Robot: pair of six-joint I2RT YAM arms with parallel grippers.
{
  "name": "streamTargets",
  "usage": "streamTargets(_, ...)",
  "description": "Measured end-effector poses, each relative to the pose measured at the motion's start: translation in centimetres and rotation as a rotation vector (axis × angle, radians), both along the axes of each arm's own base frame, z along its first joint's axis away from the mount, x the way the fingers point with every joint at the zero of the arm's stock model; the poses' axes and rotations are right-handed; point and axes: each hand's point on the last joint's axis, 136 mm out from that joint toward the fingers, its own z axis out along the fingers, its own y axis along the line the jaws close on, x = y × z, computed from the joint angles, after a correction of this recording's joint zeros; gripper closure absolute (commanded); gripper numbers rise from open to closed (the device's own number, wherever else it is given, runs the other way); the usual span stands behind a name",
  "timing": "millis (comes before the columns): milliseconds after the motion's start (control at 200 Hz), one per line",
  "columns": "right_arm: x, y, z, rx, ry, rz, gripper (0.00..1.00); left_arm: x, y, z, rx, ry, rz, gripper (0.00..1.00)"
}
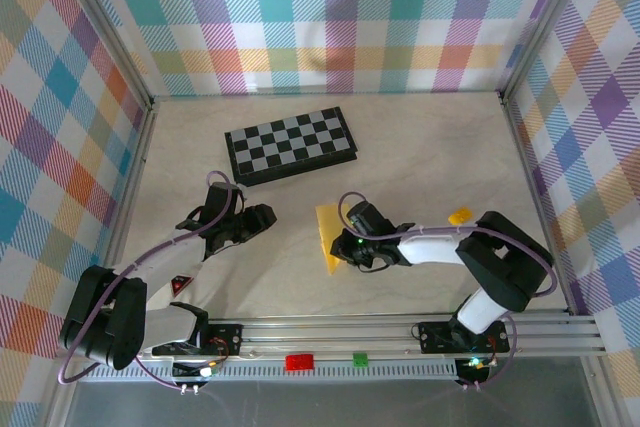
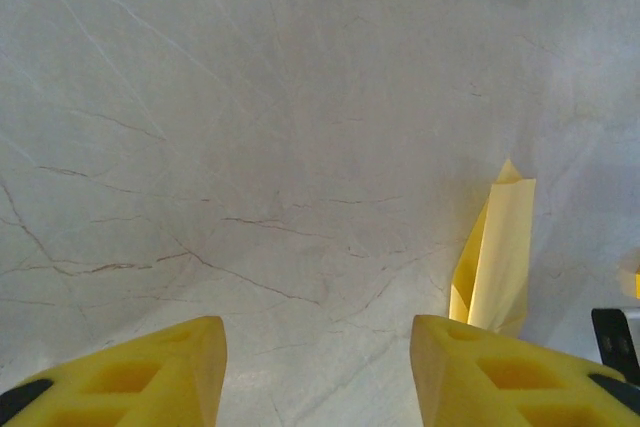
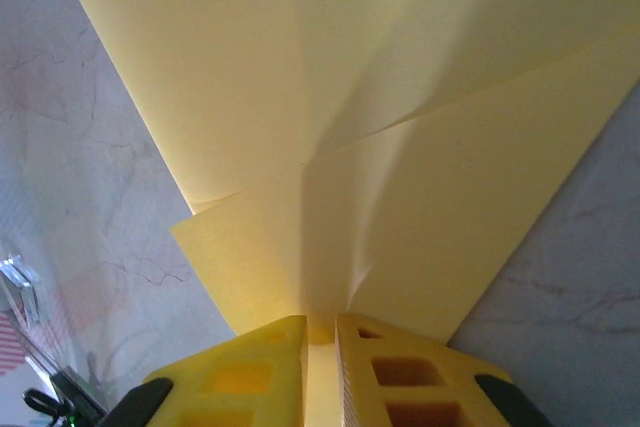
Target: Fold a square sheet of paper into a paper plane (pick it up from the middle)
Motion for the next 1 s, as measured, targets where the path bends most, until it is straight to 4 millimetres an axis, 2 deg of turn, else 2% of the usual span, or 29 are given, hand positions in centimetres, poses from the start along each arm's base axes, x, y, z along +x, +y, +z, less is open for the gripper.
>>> streamTargets(185, -1.1, 1.0, 0.0, 0.015, -0.005, -0.09, 0.84, 0.1, -0.3, 0.3, -0.017, -0.011, -0.012, 0.55)
streamTargets(330, -1.3, 1.5, 0.6, 0.029, -0.02, -0.116, 0.82, 0.0, -0.7, 0.4, -0.031, -0.01, -0.029, 0.68)
streamTargets(460, -0.9, 1.7, 2.3, 0.023, -0.07, -0.094, 0.76, -0.1, -1.6, 0.6, -0.073, -0.01, -0.072, 0.74)
streamTargets(590, 0.5, 1.5, 5.5, 0.035, -0.16, -0.073, 0.73, -0.1, -3.1, 0.8, -0.14, -0.005, -0.131, 0.79)
streamTargets(675, 1.6, 0.3, 6.7, 0.037, -0.2, -0.083, 0.73, 0.0, -4.6, 0.9, -0.175, -0.002, -0.182, 0.81)
streamTargets(750, 2.7, -1.4, 7.0, 0.032, -0.218, -0.11, 0.73, 0.0, -6.2, 1.1, -0.196, -0.002, -0.237, 0.82)
streamTargets(895, 3.6, -5.0, 5.2, -0.012, -0.189, -0.144, 0.7, -0.3, -10.5, 1.5, -0.236, 0.005, -0.366, 0.83)
streamTargets(1000, 3.0, -5.9, 4.0, -0.027, -0.158, -0.121, 0.69, -0.3, -12.7, 1.2, -0.252, 0.019, -0.426, 0.85)
